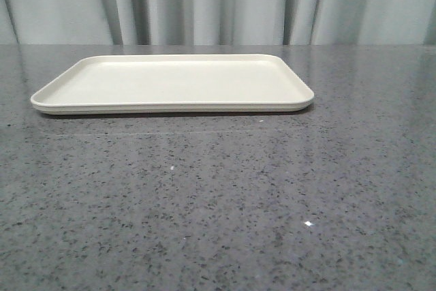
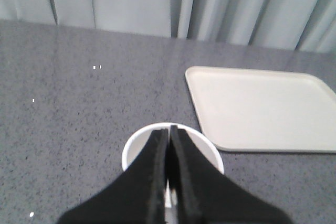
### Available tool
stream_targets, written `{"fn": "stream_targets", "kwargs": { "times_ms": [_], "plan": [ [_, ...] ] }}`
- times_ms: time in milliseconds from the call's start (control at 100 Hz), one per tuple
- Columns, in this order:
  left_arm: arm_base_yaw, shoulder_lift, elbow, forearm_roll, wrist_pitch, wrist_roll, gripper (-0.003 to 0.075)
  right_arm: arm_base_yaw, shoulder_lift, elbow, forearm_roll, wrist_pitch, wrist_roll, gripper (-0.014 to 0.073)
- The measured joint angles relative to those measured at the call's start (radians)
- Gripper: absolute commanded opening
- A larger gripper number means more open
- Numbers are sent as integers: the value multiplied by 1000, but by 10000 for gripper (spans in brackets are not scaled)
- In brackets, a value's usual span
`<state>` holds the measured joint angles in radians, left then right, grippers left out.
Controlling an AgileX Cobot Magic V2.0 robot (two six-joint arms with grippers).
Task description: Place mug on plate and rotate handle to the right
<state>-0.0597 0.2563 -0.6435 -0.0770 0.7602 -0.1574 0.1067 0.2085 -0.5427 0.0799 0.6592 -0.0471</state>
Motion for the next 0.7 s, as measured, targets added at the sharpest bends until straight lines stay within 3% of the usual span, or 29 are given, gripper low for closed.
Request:
{"fn": "stream_targets", "kwargs": {
  "times_ms": [270,700],
  "plan": [
    [0,249,-230,0,293,0,-20,0,197,-181,16,187,0,-67],
    [0,343,-259,0,335,7,-20,0,327,-254,20,268,0,-66]
  ]
}}
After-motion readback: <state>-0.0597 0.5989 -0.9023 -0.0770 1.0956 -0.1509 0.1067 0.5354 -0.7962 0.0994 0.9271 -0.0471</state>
